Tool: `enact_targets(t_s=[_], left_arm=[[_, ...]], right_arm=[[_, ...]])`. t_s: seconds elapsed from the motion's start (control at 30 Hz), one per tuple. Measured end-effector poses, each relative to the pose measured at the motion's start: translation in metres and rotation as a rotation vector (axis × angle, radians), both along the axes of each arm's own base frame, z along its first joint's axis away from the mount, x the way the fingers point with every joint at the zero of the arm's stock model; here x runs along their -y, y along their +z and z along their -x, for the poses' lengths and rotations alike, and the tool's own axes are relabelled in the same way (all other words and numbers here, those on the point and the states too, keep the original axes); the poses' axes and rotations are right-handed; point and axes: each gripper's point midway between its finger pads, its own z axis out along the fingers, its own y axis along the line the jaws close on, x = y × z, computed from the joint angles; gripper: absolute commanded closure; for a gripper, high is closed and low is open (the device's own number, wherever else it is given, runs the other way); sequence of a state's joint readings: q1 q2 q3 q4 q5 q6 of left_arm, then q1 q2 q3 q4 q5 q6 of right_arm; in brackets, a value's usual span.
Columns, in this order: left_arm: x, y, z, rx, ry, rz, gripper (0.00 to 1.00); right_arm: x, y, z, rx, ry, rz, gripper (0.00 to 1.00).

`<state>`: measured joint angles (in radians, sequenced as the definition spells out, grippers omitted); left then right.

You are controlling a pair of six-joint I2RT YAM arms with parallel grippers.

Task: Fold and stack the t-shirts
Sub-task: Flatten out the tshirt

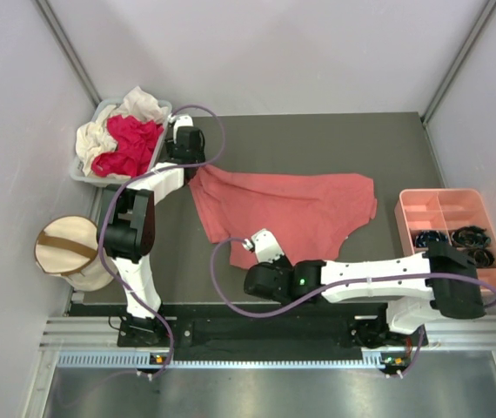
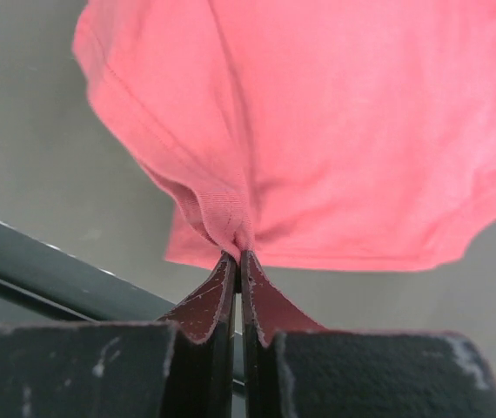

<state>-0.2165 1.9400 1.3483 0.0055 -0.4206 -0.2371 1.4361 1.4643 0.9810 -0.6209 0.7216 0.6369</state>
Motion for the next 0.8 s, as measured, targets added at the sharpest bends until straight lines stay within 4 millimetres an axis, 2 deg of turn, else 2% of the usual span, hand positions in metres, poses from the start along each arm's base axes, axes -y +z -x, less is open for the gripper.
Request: enact_targets(t_s=[0.13, 0.27, 0.37, 0.57, 0.7, 0.77, 0.8], left_arm=[[0.001, -0.006, 0.005, -0.027, 0.007, 0.014, 0.04], [0.0, -0.008, 0.007, -0.039, 0.012, 0.016, 0.03], [0.0, -0.01, 0.009, -0.047, 0.013, 0.016, 0.03], [0.0, -0.012, 0.011, -0.056, 0.015, 0.019, 0.03], [0.001, -0.012, 0.011, -0.059, 0.016, 0.027, 0.03], [0.001, -0.013, 0.011, -0.06, 0.016, 0.031, 0.07], [0.002, -0.013, 0.012, -0.061, 0.015, 0.032, 0.13]], right_arm=[[0.022, 0.002, -0.002, 0.005, -0.055, 0.03, 1.0], [0.046, 0.0, 0.0, -0.003, -0.121, 0.046, 1.0], [0.067, 0.005, 0.001, -0.007, -0.181, 0.04, 1.0], [0.104, 0.029, -0.001, 0.019, -0.314, -0.024, 1.0], [0.128, 0.036, -0.004, 0.038, -0.391, -0.027, 1.0], [0.14, 0.038, -0.005, 0.047, -0.427, -0.018, 1.0], [0.145, 0.039, -0.006, 0.052, -0.441, -0.013, 1.0]])
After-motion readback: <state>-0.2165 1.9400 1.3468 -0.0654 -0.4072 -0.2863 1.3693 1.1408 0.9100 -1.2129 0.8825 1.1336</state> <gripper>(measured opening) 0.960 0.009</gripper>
